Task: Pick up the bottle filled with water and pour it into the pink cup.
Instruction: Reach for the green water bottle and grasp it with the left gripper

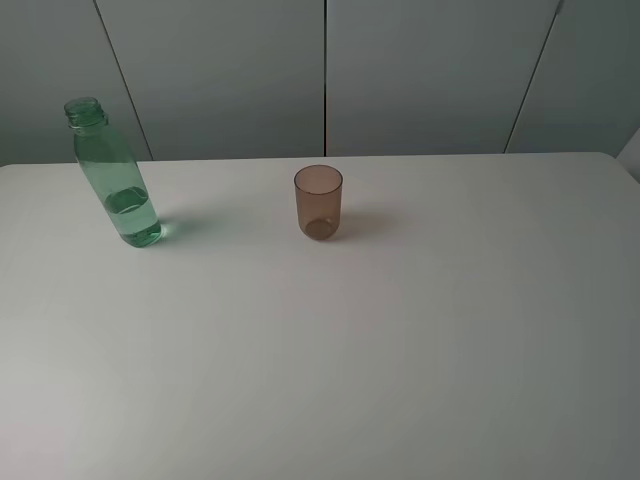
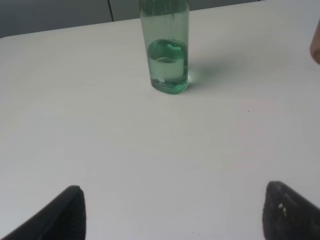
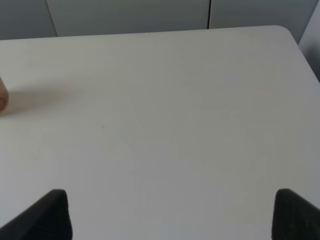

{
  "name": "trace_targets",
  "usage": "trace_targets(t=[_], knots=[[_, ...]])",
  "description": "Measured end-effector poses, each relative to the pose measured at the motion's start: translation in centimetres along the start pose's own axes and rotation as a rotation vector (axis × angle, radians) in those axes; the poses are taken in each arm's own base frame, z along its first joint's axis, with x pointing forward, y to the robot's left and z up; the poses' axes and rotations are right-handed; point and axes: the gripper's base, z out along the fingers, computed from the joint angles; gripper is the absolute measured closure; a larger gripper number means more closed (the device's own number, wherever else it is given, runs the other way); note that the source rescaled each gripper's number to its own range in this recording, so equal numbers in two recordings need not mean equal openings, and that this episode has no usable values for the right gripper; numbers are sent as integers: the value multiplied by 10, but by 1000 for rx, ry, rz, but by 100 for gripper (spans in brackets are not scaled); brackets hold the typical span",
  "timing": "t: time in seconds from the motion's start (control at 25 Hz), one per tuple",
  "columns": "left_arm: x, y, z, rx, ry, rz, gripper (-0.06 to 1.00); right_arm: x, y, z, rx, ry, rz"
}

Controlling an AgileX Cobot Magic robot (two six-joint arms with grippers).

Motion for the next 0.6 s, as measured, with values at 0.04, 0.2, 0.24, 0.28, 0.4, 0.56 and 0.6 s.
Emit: trace_targets(t=[0.04,0.2,0.24,0.28,0.4,0.56,0.6], knots=[[0,0,0,0,0,0,42,0,0,0,0,0,0],[0,0,0,-1,0,-2,42,0,0,0,0,0,0],[0,0,0,-3,0,-3,42,0,0,0,0,0,0],[0,0,0,-5,0,-7,42,0,0,0,0,0,0],[0,1,0,-8,0,-9,42,0,0,0,0,0,0],[0,1,0,-10,0,-10,42,0,0,0,0,0,0],[0,1,0,-10,0,-10,42,0,0,0,0,0,0]])
